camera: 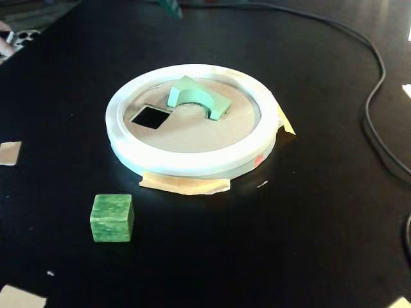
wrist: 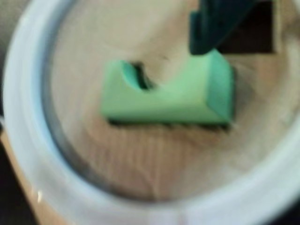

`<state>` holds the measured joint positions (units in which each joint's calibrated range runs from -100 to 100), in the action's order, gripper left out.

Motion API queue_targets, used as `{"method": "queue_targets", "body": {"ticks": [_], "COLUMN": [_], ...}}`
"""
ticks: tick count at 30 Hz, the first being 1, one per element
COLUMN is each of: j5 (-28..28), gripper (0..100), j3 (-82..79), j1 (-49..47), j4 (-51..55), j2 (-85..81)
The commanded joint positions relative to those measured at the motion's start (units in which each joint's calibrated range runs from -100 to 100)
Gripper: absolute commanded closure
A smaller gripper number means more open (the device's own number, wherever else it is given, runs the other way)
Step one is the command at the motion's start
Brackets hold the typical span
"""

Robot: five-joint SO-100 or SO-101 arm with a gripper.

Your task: Pick up the U shape block and drop it in corresponding U shaped hole

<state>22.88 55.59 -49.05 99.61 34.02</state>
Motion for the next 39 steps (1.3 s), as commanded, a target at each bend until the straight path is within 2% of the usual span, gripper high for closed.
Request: {"method": "queue_targets", "body": {"ticks": [1, 8, 11, 12, 16, 17, 22, 26, 39], "j5": [-3.17, -3.27, -2.98, -2.98, -2.98, -2.98, -2.0, -0.15, -0.05], "gripper": [0, 0, 0, 0, 0, 0, 0, 0, 0], "j3": [-3.68, -13.88, -25.26, -34.28, -57.32, -63.97, -76.54, -81.82, -96.03], "j1": [6.6, 5.36, 4.98, 4.98, 5.11, 4.98, -1.39, -2.51, -0.76], "j4": [0.39, 0.39, 0.39, 0.39, -19.98, -29.01, -50.19, -57.62, -80.09], "j2": [-9.16, -14.09, -19.73, -25.37, -38.0, -41.05, -43.11, -43.02, -42.03]}}
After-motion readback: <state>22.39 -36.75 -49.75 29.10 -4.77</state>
